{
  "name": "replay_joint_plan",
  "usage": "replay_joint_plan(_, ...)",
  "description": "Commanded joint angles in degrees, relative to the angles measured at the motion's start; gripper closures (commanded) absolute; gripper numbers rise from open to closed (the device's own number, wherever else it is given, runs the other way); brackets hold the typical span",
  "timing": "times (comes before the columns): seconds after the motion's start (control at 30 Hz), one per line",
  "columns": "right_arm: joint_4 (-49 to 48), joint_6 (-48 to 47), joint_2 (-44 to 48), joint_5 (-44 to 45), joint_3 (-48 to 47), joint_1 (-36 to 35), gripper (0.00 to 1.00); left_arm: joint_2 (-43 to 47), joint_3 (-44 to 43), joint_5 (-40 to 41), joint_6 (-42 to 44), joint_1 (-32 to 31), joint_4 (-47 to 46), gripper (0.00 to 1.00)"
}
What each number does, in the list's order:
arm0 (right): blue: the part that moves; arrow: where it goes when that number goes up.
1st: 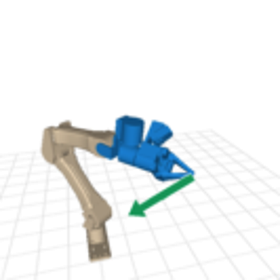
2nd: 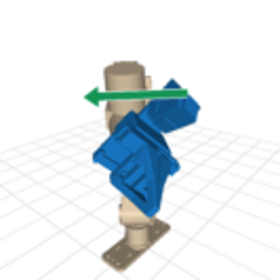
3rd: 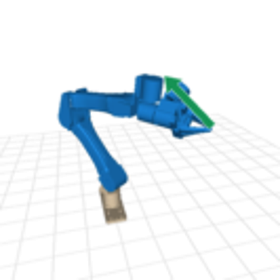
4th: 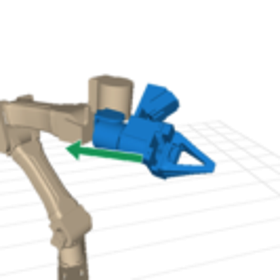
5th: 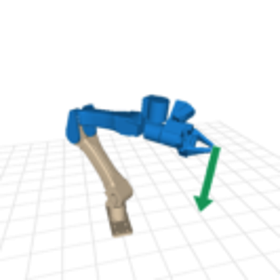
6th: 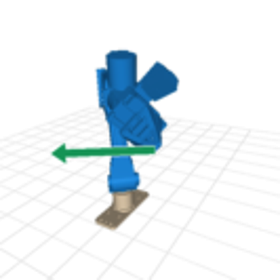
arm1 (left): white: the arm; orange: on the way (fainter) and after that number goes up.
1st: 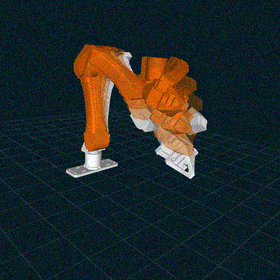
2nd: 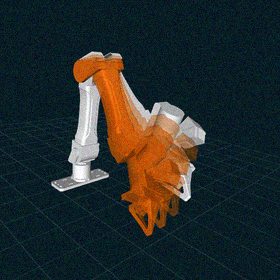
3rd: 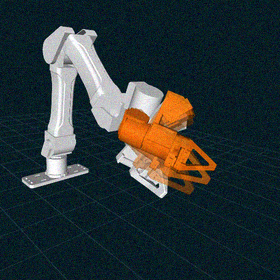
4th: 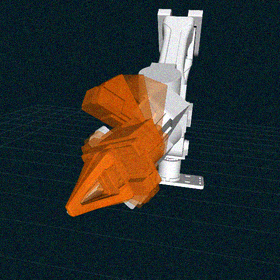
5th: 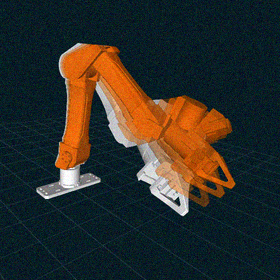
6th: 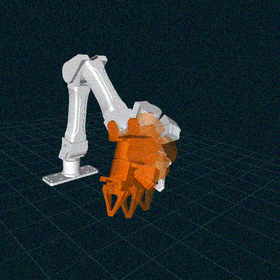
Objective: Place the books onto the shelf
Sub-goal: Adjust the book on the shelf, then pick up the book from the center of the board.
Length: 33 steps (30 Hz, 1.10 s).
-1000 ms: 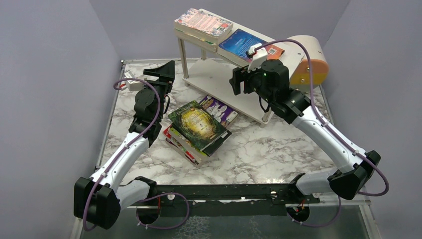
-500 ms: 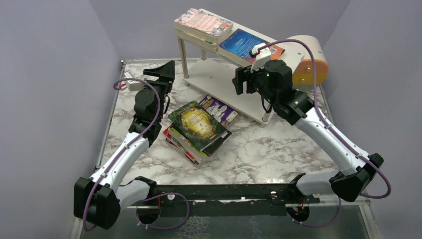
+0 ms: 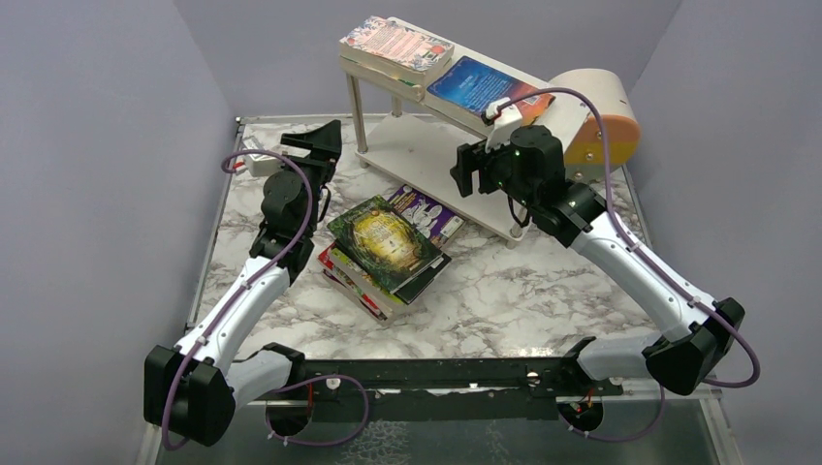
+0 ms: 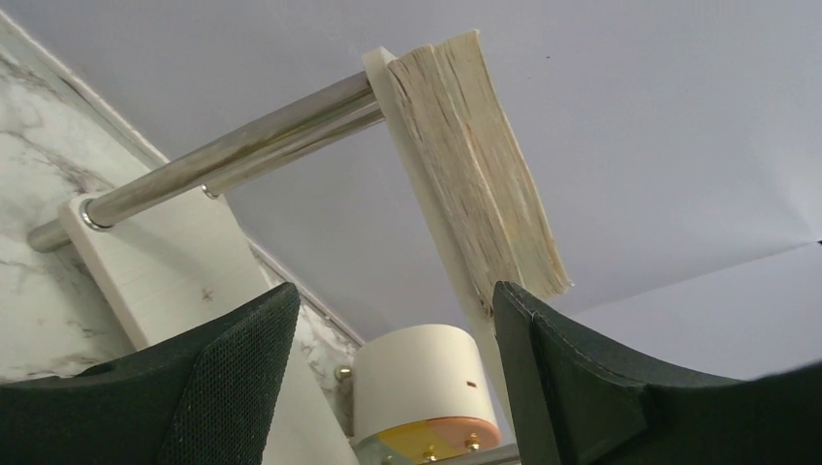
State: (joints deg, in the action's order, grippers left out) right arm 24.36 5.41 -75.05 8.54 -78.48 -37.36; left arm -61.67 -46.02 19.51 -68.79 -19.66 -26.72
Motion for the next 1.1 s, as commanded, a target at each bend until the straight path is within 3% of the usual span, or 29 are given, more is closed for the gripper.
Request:
replay_joint_plan(0.0, -1.52, 2.22, 2.84, -7.63, 3.78, 0.28, 0.25, 0.37, -5.03, -0.94, 6.13, 1.24, 8.09, 0.31)
replay_joint_plan(0.33, -2.43, 4.49, 5.5, -12.18, 11.9, -3.14, 0.28, -11.66, -27.65, -17.55, 32.06, 4.48, 35.64, 0.28)
replay_joint_plan(0.43, -3.4, 5.6, 5.36, -12.23, 14.04, -4.71, 0.28, -14.08, -33.32, -18.52, 38.59, 4.38, 43.2, 0.27)
replay_joint_plan(0.63, -5.34, 6.83, 5.58, -12.1, 16.07, -5.61, 0.27, -12.38, -36.73, -13.24, 46.22, 4.45, 45.84, 0.21)
replay_joint_plan(0.9, -5.72, 6.32, 4.08, -11.35, 14.78, -5.57, 0.27, -25.22, -59.52, -11.51, 52.35, 4.45, 52.09, 0.19)
replay_joint_plan(1.07, -6.03, 6.11, 3.96, -11.26, 14.98, -5.61, 0.27, -30.52, -64.47, -14.08, 50.88, 5.05, 52.28, 0.19)
